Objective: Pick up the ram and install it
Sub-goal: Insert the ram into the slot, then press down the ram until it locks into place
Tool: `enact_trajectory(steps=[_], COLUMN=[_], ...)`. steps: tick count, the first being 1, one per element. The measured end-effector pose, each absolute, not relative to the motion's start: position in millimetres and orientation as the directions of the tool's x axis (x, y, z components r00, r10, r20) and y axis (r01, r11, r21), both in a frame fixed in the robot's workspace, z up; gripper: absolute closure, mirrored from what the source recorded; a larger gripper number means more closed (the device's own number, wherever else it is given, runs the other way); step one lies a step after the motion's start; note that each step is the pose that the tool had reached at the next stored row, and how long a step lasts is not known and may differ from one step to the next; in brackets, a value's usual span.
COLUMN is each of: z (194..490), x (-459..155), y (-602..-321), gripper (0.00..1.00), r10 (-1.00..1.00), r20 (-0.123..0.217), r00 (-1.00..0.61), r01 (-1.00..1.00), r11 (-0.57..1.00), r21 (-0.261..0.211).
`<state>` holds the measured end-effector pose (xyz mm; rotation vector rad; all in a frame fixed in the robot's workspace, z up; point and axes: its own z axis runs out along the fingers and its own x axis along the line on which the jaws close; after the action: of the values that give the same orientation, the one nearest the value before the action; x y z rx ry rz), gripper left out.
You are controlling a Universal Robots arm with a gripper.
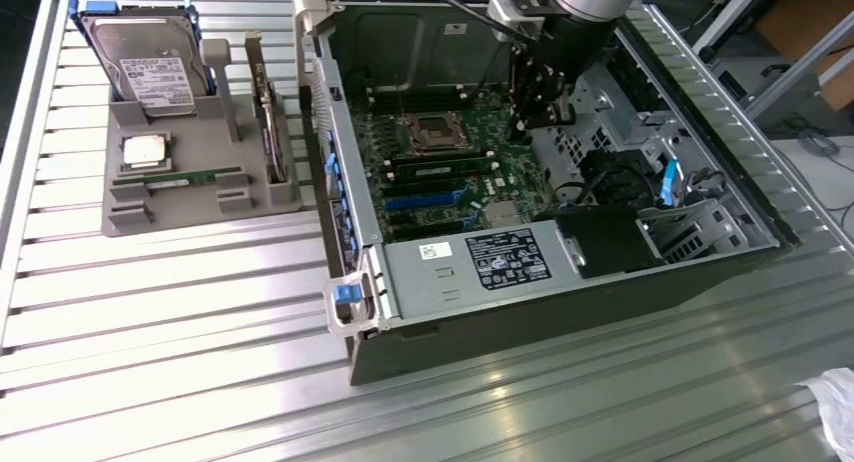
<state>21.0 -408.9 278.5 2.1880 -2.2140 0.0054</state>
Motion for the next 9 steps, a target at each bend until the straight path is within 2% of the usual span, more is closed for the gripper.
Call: enact_trajectory(steps=[9], z=[278.2], x=[16.9], y=[-408.9], gripper=[0.89], r10=[-1.000], r20=[0.023], r00=[-0.012], r01=[-1.000], r11=[0.012], r21=[0.018])
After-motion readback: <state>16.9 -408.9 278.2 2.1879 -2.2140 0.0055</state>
